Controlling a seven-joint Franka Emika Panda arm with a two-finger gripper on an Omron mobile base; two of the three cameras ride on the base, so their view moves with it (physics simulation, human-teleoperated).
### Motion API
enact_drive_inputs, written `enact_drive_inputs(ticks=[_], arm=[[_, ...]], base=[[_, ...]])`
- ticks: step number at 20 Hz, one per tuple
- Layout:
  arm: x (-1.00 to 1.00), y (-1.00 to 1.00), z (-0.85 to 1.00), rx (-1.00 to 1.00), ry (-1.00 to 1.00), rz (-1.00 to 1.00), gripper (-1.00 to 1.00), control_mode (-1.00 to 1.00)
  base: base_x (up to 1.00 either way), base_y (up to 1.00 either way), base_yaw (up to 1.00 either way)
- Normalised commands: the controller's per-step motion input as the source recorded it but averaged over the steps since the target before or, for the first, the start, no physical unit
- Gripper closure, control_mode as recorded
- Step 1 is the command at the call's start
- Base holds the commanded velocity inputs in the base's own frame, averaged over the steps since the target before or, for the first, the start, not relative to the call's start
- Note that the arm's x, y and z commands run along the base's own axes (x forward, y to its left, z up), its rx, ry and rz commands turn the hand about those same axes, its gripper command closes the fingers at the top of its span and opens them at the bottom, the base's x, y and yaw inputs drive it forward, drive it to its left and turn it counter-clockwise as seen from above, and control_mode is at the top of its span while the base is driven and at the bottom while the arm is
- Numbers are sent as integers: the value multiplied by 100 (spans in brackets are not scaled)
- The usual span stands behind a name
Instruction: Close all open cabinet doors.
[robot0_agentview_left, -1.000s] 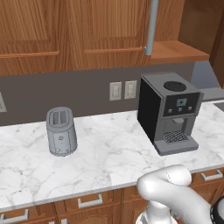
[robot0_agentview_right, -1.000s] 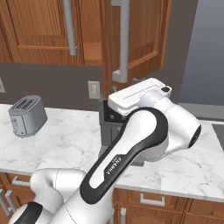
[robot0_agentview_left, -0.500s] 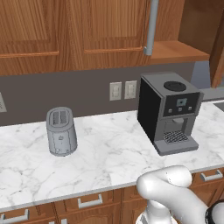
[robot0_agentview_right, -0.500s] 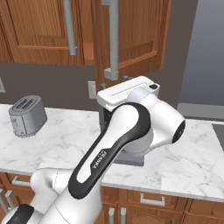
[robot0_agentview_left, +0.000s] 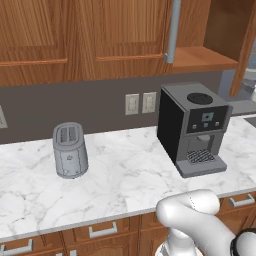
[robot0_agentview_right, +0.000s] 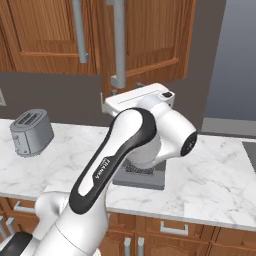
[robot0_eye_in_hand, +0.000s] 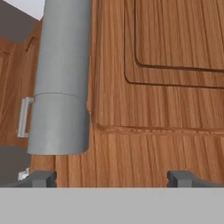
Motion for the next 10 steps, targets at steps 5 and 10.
enact_drive_inputs(ticks=[5,10], arm=[[26,14,0,0,0,-9,-100,-100],[25,12,0,0,0,-10,-100,-100]], base=[[0,0,0],[0,0,0]])
